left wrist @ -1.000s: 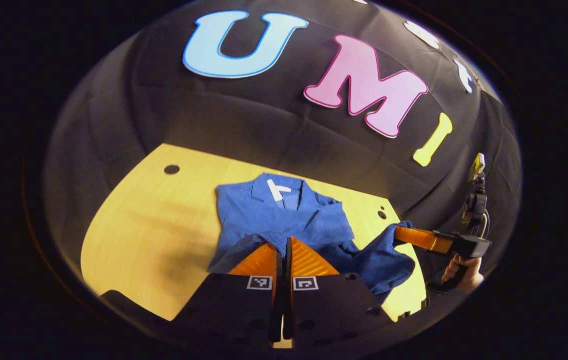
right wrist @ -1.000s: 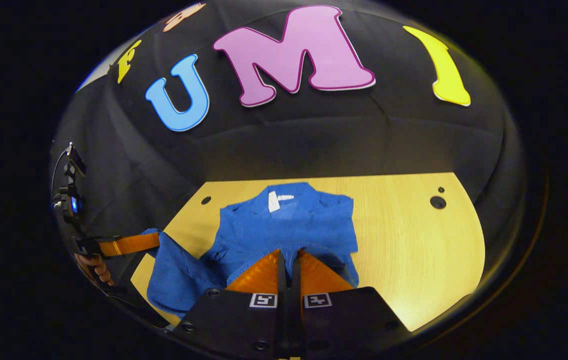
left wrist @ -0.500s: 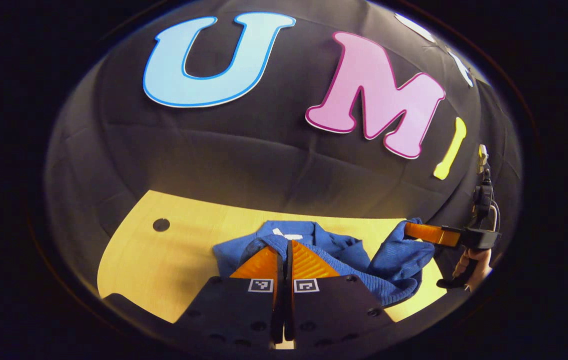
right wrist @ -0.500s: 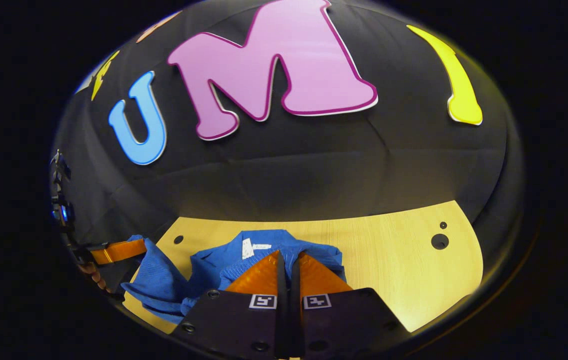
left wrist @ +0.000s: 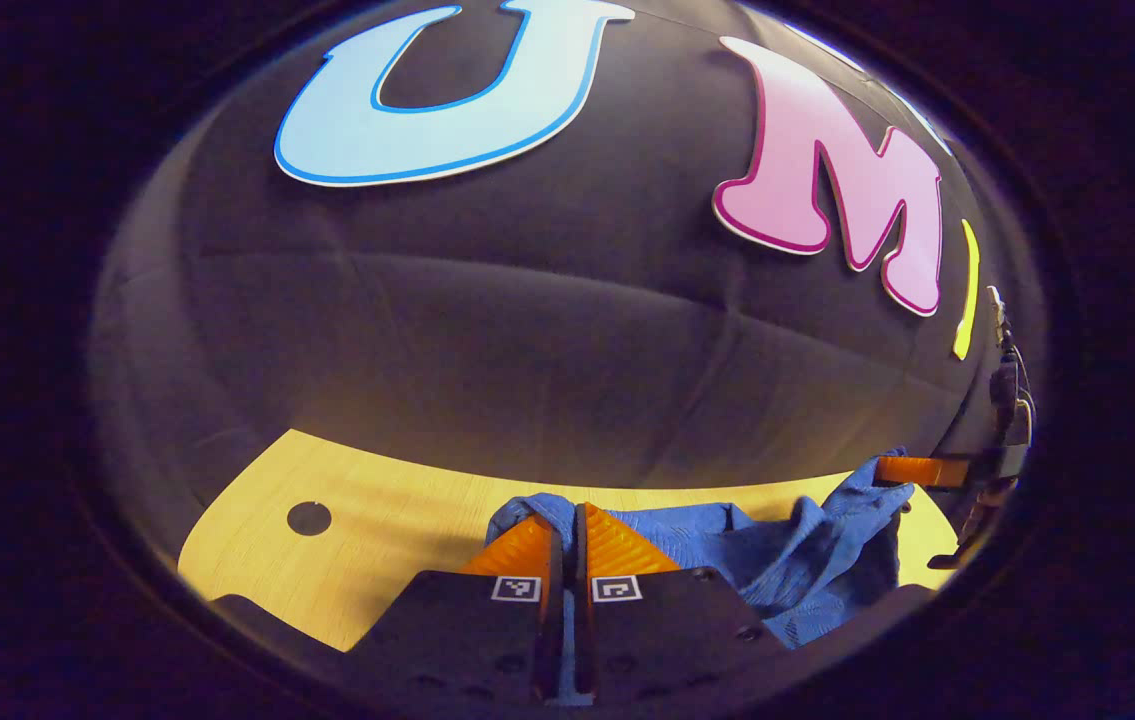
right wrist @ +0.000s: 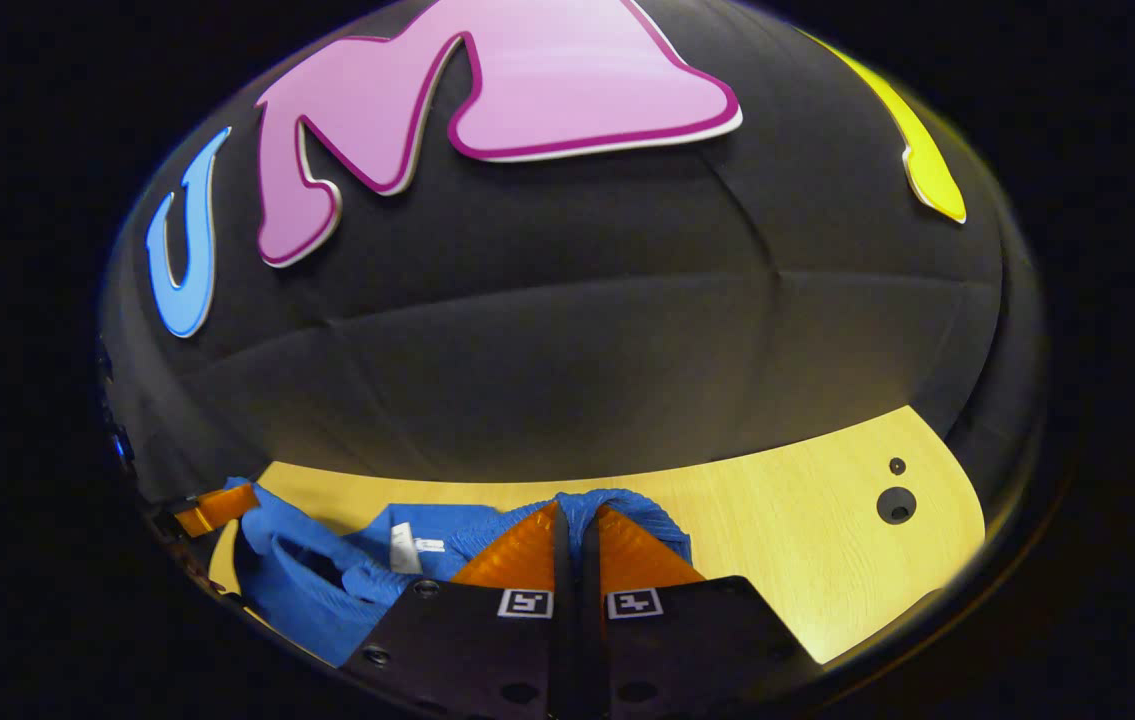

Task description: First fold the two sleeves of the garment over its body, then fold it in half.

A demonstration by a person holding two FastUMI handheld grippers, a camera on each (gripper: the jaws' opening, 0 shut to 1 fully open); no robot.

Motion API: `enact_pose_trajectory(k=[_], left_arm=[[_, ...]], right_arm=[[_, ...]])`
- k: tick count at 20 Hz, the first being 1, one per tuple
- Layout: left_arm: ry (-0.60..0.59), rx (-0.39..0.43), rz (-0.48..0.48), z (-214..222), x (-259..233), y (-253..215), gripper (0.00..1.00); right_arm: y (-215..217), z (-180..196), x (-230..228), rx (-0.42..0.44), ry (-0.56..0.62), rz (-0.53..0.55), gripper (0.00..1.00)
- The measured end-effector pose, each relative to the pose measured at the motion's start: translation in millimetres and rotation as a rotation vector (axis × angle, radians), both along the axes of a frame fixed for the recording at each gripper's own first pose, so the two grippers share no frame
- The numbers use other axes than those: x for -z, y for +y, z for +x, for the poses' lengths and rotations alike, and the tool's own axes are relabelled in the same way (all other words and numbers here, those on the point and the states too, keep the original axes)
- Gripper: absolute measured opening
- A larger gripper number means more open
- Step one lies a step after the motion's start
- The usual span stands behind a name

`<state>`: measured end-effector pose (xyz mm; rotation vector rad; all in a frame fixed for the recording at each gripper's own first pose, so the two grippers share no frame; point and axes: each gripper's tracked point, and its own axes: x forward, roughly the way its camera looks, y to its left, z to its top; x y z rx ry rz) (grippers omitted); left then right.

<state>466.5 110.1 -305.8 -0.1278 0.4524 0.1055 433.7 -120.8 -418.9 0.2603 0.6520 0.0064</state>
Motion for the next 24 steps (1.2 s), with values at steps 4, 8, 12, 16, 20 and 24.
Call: enact_pose_trajectory(k=[4, 8, 12, 16, 20, 24], left_arm=[[-0.010, 0.011, 0.004, 19, 27, 2, 0.28], [0.014, -0.034, 0.025, 5, 25, -3, 0.86], [-0.126, -0.039, 0.048, -28, -24, -24, 0.86], [-0.232, -0.022, 0.033, -88, -75, -51, 0.86], [-0.399, -0.077, -0.004, -176, -143, -55, 0.84], [-0.410, -0.096, -0.085, -286, -174, -57, 0.83]], right_arm=[[1, 7, 30, 0.008, 0.008, -0.054, 0.24], [12, -9, 23, -0.046, -0.023, -0.106, 0.72], [8, -39, -16, -0.058, -0.142, -0.183, 1.00], [5, -95, -72, -0.033, -0.225, -0.202, 1.00], [3, -161, -136, 0.021, -0.277, -0.148, 1.00], [-10, -234, -213, 0.085, -0.388, -0.134, 0.99]])
